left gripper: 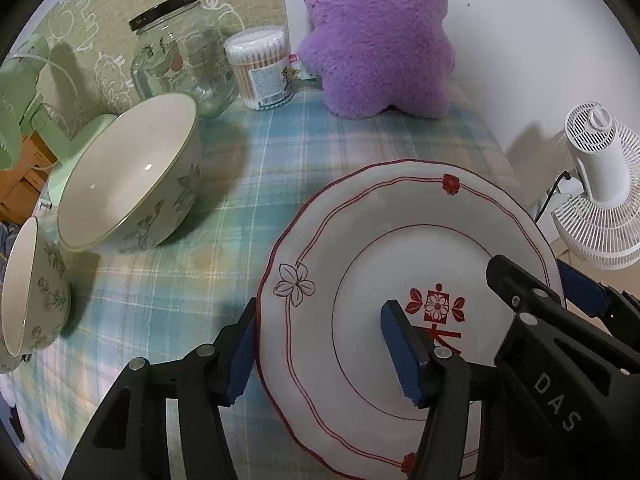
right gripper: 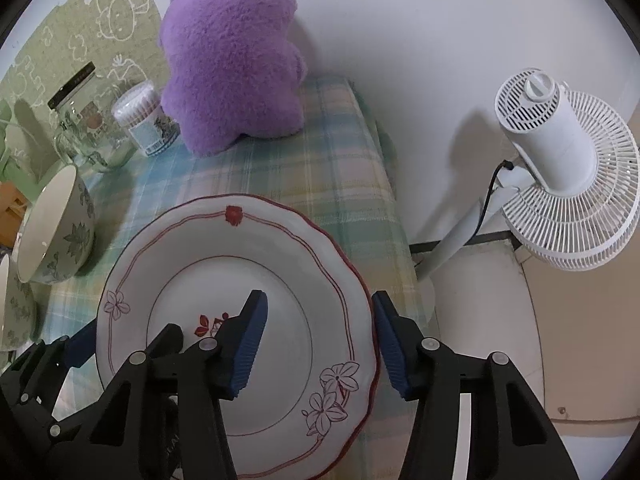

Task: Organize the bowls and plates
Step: 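Grasp the rim of the red-pattern white plate with both grippers, then lift the red-pattern plate and carry it over the yellow-flower plate stack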

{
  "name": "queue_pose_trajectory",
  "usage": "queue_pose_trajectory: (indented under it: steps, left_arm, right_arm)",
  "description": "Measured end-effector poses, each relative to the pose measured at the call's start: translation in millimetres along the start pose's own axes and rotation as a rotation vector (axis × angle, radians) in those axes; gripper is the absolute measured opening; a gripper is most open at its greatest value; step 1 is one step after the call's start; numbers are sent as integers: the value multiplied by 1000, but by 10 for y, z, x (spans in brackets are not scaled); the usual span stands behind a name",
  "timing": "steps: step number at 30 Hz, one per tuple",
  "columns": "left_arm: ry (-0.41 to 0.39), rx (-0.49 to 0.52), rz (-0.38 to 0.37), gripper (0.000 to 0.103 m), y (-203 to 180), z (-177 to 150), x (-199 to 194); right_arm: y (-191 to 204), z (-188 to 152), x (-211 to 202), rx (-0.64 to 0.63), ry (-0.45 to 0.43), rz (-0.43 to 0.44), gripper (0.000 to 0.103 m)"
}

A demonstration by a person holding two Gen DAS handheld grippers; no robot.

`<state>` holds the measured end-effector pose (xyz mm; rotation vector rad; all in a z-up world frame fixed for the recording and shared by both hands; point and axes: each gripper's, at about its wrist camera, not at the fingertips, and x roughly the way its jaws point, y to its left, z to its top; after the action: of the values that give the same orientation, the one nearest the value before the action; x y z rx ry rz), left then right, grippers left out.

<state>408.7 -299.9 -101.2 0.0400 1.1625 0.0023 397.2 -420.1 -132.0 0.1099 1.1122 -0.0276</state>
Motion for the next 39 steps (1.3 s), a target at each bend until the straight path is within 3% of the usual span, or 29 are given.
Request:
queue_pose_trajectory:
  steps: [9,15,21,39]
  left_arm:
    - [42,25,7,61,218,-310,-134]
    - [114,1,-60,60,434,-563,-191]
    - [103,50,-51,61,412,-670,-228]
    - [63,75,-43,60,387,-748,-361]
  right_arm:
    - [123,-278,-161,2,74,37,57]
    - [231,-493,-297,-24,121,59,57]
    - [322,-591,-317,-111,138,35,56]
    - [360,-575,-292,-157,135,-10,52]
